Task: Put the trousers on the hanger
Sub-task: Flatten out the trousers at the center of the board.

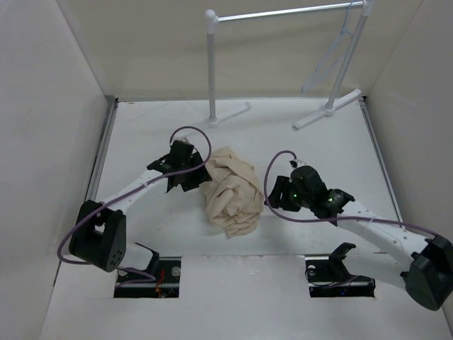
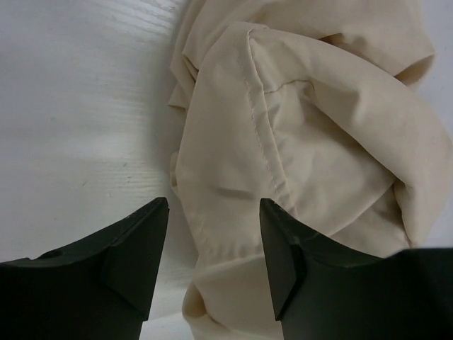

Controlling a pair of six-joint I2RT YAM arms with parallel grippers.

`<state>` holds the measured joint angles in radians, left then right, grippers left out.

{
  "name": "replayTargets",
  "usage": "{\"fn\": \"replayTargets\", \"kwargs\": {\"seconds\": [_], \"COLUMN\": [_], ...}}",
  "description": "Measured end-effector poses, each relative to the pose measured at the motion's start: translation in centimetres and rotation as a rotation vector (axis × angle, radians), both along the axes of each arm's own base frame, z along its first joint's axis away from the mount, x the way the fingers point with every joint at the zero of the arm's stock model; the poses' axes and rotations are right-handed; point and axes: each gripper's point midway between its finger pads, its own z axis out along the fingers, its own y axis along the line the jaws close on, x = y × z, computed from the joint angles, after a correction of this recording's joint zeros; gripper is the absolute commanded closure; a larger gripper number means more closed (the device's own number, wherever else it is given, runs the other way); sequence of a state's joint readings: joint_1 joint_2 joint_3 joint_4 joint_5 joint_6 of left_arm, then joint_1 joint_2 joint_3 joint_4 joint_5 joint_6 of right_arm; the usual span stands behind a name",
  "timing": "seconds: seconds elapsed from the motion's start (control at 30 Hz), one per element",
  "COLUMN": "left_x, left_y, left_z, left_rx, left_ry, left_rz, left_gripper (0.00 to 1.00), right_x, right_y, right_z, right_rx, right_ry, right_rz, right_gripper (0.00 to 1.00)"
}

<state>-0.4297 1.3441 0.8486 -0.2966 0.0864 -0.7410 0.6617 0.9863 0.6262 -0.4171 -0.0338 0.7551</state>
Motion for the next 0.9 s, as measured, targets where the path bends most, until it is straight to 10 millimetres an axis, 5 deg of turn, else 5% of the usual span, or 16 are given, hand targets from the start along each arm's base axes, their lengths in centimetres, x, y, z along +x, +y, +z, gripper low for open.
{"fn": "replayTargets", "kwargs": {"seconds": [0.23,0.37,0.53,0.6,0.7,0.9], "left_x": [1.1,1.8,3.0,3.7,4.8,5.4], "left_y": [-1.8,-2.4,-1.8,-0.8,1.5,6.5], "left_z": [-3.0,-4.2,-3.4,-1.9,2.5,17.5], "left_rx": [-0.027,-0.036,-0.025,-0.015,-0.002,0.002], "left_ry": [0.049,0.061,0.019,-0.022,-0.124,-0.47], "left_rz": [-0.026,-0.018,0.022,0.059,0.129,0.271], "left_gripper": [0.53,0.8,0.95,0.96,0.97,0.97], "right_x": [1.6,2.1,2.7,3.3,4.2,2.0], "right_y": [3.6,4.9,5.3,5.2,5.6,4.3], "right_z": [-2.9,-4.1,-2.4,0.1,6.5,22.1], "right_rx": [0.035,0.052,0.061,0.052,0.054,0.097], "right_ry": [0.043,0.059,0.014,-0.041,-0.178,-0.486], "right_rz": [0.081,0.108,0.107,0.102,0.106,0.107], "right_gripper": [0.49,0.86,0.98,0.99,0.99,1.0]}}
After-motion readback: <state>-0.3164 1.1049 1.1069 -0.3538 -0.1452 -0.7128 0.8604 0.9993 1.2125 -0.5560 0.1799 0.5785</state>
